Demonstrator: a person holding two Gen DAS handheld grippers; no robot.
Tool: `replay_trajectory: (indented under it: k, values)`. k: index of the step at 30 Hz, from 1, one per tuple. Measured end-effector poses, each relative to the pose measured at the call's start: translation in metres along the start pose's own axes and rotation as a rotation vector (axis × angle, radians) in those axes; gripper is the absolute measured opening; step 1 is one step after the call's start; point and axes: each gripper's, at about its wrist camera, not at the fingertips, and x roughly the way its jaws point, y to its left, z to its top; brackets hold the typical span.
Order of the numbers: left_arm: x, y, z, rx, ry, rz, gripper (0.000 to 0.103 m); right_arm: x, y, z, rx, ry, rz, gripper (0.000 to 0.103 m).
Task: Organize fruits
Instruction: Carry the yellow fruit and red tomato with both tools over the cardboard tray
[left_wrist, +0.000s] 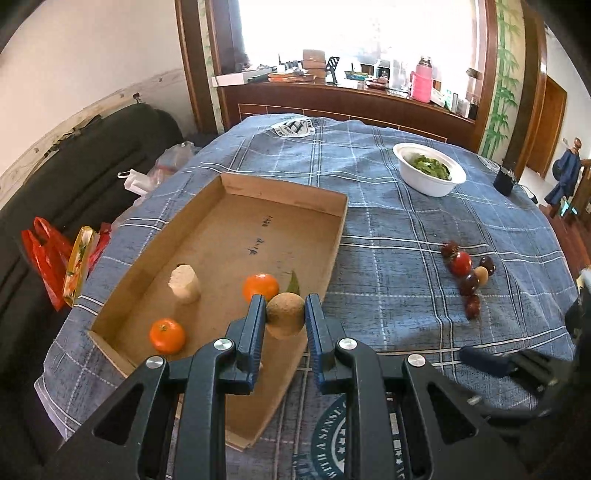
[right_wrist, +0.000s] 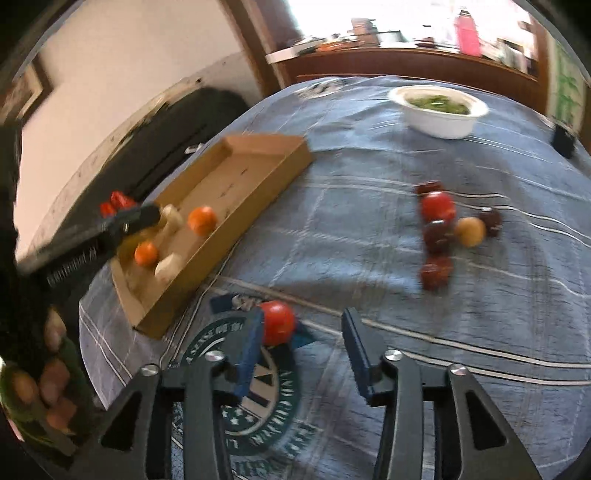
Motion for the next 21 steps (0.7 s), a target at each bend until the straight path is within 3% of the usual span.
replay_trajectory:
  k: [4,6,8,21]
  values:
    - [0.000,0.006,-0.001,-0.008,0.000,0.002,0.019,0.023,0.018,-0.004,-0.052,0.039,0.006,0.051]
    - [0.001,0.009,-0.002,-0.011,0.002,0.003,0.019,0.032,0.026,-0.004,-0.082,0.041,-0.033,0.050]
    - [0.001,0.011,-0.002,-0.013,0.005,0.004,0.019,0.038,0.027,-0.004,-0.092,0.052,-0.061,0.036]
    - [0.000,0.020,-0.002,-0.022,-0.004,0.016,0.019,0.019,0.029,0.003,-0.076,0.000,-0.053,0.036]
